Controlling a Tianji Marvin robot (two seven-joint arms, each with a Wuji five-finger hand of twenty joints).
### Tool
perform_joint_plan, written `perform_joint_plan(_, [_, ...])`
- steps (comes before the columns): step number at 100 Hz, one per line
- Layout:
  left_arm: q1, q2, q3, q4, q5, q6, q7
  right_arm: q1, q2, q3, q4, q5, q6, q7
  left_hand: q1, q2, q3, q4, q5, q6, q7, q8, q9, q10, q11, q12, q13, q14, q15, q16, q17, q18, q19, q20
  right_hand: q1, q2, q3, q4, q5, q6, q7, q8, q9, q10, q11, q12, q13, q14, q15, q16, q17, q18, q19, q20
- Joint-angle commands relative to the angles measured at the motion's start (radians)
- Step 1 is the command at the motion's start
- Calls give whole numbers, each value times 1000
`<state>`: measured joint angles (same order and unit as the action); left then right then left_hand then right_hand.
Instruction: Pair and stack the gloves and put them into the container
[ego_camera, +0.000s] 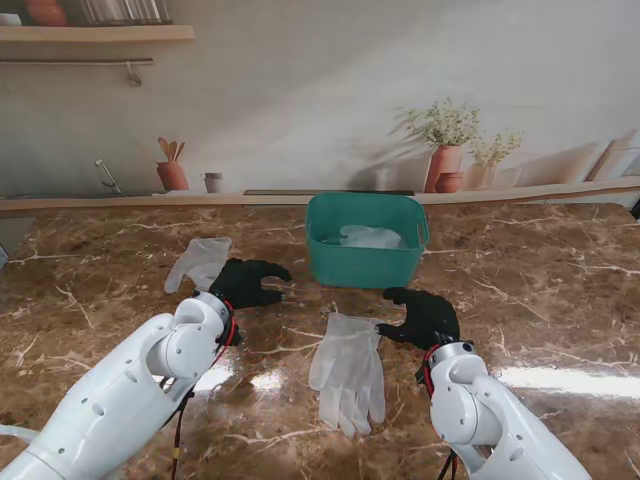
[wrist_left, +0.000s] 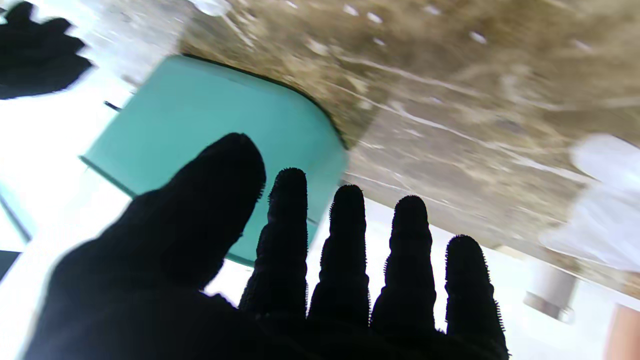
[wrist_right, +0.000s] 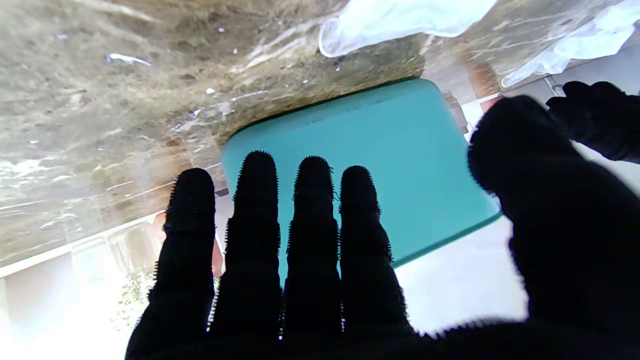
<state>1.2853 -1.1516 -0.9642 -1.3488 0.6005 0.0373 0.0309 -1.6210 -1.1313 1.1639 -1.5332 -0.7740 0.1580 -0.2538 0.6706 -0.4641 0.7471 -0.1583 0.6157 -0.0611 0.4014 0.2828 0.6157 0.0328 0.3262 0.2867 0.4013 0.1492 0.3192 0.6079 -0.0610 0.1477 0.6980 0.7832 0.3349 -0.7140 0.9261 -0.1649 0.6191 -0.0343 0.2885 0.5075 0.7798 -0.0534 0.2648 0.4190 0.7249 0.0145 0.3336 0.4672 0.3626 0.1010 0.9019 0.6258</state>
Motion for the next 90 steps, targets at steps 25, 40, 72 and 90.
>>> perform_joint_plan(25, [-143,6,-67,165,-17,148,32,-26,1,10,-36,-2,-10,7,-60,98,-124,62,-210,133,-124,-67,-234,34,13,28,-106,7,32,52,-11,-2,76,-49,-40,7,-7,35,21,-16,18,-17,11,6,5,-23,11,-8,-8,-23,6,4,11,-7])
perform_joint_plan(40, [-232,-5,-31,289,-14,185,61,-27,1,13,-39,0,-14,9,-70,76,-138,61,-229,198,-198,-112,-286,57,42,83,-159,14,94,133,-11,-21,40,-56,-39,10,-8,36,23,-16,21,-19,12,7,5,-23,13,-8,-8,-21,9,5,16,-6])
perform_joint_plan(72, [-414,-33,104,523,-72,345,16,-26,0,18,-31,4,-17,5,-79,71,-236,64,-226,262,-279,-161,-389,113,90,269,-269,48,172,305,-27,-22,-166,58,-36,13,-8,37,31,-21,28,-23,15,5,4,-23,16,-8,-8,-20,11,8,19,-5])
perform_joint_plan(90, [-498,-77,179,672,-140,361,39,-24,0,17,-26,10,-18,5,-72,57,-247,65,-189,258,-124,-74,-334,123,127,330,-240,73,206,326,-22,-5,-130,83,-33,15,-9,38,39,-23,33,-23,21,6,6,-23,18,-7,-8,-19,13,9,21,-4])
